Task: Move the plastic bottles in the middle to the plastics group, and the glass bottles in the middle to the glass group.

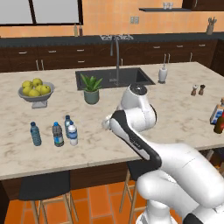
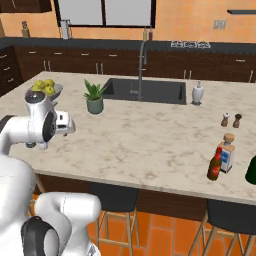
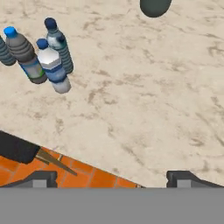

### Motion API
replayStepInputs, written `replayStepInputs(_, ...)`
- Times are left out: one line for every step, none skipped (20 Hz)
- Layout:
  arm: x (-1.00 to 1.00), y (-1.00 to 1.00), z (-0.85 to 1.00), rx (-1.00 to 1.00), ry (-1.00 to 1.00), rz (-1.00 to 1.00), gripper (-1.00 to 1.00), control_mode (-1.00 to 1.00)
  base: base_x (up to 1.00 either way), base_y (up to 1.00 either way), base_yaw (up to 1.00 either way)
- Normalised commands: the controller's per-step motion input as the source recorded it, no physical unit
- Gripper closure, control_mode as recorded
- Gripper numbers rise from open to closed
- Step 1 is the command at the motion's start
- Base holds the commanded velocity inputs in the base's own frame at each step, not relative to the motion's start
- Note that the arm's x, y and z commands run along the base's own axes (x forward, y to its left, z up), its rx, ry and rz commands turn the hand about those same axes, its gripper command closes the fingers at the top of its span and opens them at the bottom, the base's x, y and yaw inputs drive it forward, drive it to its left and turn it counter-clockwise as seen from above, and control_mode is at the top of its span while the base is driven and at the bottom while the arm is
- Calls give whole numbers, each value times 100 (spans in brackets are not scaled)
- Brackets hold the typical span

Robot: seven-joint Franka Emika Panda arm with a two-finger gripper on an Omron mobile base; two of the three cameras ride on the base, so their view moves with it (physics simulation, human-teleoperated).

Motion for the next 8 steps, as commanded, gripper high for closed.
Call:
replayStepInputs(-86,-73,29,11,0,-17,-100,-100,0,0,0)
replayStepInputs(-89,-65,35,12,0,-15,-100,-100,0,0,0)
replayStepInputs(-88,-52,45,12,-1,-13,-100,-100,0,0,0)
replayStepInputs(-80,-40,51,9,-3,-11,-100,-100,0,0,0)
replayStepInputs(-67,-42,51,9,-4,-10,-100,-100,0,0,0)
replayStepInputs(-59,-40,58,12,-1,-12,-100,-100,0,0,0)
replayStepInputs(-51,-39,71,13,0,-14,-100,-100,0,0,0)
replayStepInputs(-46,-36,82,13,0,-14,-100,-100,0,0,0)
